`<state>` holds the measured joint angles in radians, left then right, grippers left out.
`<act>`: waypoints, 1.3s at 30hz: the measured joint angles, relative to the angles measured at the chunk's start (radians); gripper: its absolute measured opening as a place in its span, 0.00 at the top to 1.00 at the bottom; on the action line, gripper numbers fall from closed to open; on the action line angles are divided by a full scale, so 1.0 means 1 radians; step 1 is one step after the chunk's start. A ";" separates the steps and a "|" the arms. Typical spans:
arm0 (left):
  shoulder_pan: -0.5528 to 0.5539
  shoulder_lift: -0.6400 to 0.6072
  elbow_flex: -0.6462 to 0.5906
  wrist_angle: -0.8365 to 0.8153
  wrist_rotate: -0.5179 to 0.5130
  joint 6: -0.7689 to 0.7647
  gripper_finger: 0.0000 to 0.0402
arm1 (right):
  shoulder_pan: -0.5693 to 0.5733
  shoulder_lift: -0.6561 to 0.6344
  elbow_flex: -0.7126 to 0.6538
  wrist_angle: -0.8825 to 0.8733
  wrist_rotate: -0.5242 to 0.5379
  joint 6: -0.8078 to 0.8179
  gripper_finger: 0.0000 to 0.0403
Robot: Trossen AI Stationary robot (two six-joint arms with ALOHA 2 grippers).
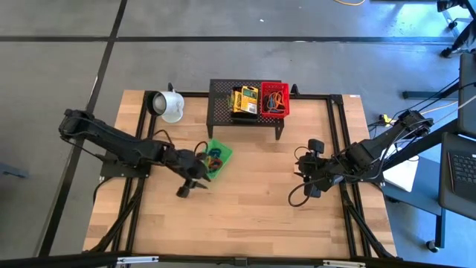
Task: Pick & Place Office Desk Supplies
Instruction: Put the green bin on the shelf
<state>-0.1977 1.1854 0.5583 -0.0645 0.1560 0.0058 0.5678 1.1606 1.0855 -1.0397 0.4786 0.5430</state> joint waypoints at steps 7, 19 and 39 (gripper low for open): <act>-0.010 0.002 0.000 -0.206 -0.233 0.132 0.67 | 0.000 0.000 0.000 0.002 0.000 0.000 0.61; -0.010 0.002 0.000 -0.283 -0.265 0.192 0.67 | 0.000 0.000 0.000 0.008 0.001 0.000 0.61; -0.009 0.088 -0.043 -0.264 -0.321 0.187 0.91 | 0.000 0.000 0.000 0.009 0.004 -0.001 0.61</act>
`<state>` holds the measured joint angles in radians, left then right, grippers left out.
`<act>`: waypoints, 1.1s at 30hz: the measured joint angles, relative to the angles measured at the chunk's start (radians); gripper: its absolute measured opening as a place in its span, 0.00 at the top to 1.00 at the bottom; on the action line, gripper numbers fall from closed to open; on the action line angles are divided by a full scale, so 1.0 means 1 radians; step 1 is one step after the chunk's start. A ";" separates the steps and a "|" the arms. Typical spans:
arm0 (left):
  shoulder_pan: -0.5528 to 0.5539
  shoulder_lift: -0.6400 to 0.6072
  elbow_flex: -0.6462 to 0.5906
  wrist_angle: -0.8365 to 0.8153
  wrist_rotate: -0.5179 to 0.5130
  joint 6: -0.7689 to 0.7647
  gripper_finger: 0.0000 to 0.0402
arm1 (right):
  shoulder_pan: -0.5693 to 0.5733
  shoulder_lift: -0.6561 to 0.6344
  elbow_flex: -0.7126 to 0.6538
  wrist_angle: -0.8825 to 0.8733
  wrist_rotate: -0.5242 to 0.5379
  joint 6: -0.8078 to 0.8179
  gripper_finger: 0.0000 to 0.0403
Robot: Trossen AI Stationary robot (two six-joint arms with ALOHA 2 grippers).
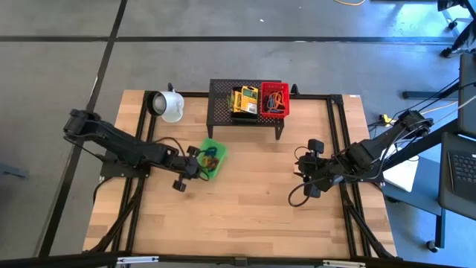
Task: Pick & Place Office Desk Supplies
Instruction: Put the green bin on the shelf
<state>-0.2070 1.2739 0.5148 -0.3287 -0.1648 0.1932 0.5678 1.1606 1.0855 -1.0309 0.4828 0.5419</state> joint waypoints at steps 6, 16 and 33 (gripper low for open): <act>-0.006 0.018 0.004 0.081 0.001 -0.096 0.99 | 0.000 0.000 0.000 0.002 0.000 0.000 0.61; -0.107 0.018 0.203 0.055 -0.102 -0.136 0.99 | 0.000 0.000 0.000 0.002 0.000 0.000 0.61; -0.006 0.016 0.736 -0.586 -0.404 -0.271 0.99 | 0.000 0.000 0.000 0.002 0.000 -0.004 0.61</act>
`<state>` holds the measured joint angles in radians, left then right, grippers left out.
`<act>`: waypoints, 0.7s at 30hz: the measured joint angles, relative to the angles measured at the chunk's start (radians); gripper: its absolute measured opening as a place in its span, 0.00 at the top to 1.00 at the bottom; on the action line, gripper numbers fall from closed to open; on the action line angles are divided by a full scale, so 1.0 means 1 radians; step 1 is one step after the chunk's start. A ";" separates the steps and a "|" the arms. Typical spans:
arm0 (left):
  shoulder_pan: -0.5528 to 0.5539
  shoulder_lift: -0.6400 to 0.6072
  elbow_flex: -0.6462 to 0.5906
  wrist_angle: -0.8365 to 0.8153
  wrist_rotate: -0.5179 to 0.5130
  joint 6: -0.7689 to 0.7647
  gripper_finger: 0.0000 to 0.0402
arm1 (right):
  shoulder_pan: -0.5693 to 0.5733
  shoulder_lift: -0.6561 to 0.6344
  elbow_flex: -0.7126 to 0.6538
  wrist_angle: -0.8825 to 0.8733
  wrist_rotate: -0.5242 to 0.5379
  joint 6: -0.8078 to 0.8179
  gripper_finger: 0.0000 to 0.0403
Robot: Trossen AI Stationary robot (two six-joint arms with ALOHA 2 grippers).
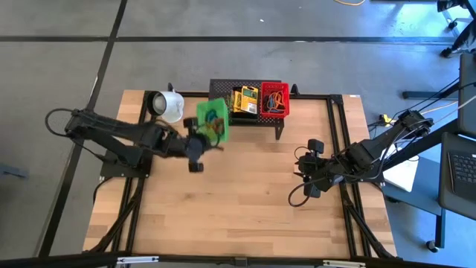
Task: Pick & Place Office Desk Supplies
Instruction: Put the green bin on the shelf
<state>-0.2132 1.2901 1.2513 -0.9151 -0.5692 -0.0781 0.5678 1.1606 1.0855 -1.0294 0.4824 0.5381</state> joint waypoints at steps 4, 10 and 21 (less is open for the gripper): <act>0.133 0.000 0.022 -0.048 0.050 0.002 0.99 | 0.000 0.000 0.000 0.000 0.000 0.000 0.61; 0.334 0.008 0.022 -0.044 0.205 0.165 0.99 | 0.000 0.000 0.000 0.000 0.000 -0.003 0.61; 0.506 0.082 0.022 -0.037 0.301 0.316 0.99 | 0.000 0.000 0.000 0.000 0.000 -0.003 0.61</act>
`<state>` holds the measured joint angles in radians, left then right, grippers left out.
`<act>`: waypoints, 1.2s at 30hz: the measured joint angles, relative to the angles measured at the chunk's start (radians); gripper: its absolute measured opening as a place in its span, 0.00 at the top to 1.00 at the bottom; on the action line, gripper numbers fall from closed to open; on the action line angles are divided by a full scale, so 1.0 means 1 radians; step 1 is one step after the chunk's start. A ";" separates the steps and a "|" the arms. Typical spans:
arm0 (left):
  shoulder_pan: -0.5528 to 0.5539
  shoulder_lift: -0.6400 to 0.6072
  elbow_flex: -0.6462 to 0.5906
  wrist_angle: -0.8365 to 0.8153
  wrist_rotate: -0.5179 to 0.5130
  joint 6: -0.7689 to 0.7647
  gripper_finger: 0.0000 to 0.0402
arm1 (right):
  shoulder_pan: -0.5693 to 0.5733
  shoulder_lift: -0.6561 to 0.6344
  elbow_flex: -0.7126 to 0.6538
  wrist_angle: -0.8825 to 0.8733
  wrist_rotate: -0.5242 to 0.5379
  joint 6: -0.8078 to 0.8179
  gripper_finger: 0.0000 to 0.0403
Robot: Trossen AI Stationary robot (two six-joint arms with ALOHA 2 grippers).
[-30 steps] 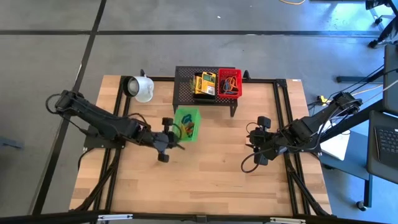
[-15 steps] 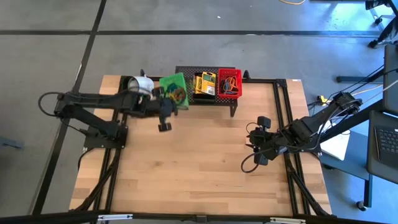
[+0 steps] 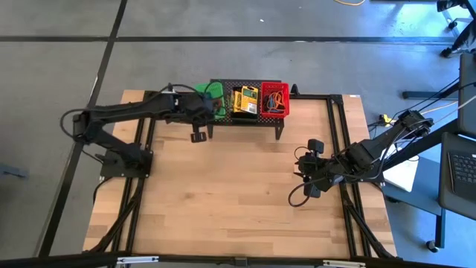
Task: Pick & Place Office Desk Supplies
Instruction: Put the green bin on the shelf
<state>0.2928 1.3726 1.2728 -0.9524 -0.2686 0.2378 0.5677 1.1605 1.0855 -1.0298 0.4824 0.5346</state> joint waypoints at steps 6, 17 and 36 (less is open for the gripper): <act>0.026 0.064 0.000 0.009 0.001 0.069 0.99 | 0.000 0.000 0.000 0.000 0.000 0.000 0.61; 0.030 0.071 0.000 0.014 0.001 0.099 0.99 | 0.000 0.000 0.000 0.000 0.000 -0.004 0.61; 0.023 0.067 0.000 0.021 -0.002 0.179 0.99 | 0.000 0.000 0.000 0.001 0.000 -0.020 0.61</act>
<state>0.3153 1.4393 1.2728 -0.9318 -0.2705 0.4171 0.5677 1.1603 1.0855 -1.0290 0.4820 0.5149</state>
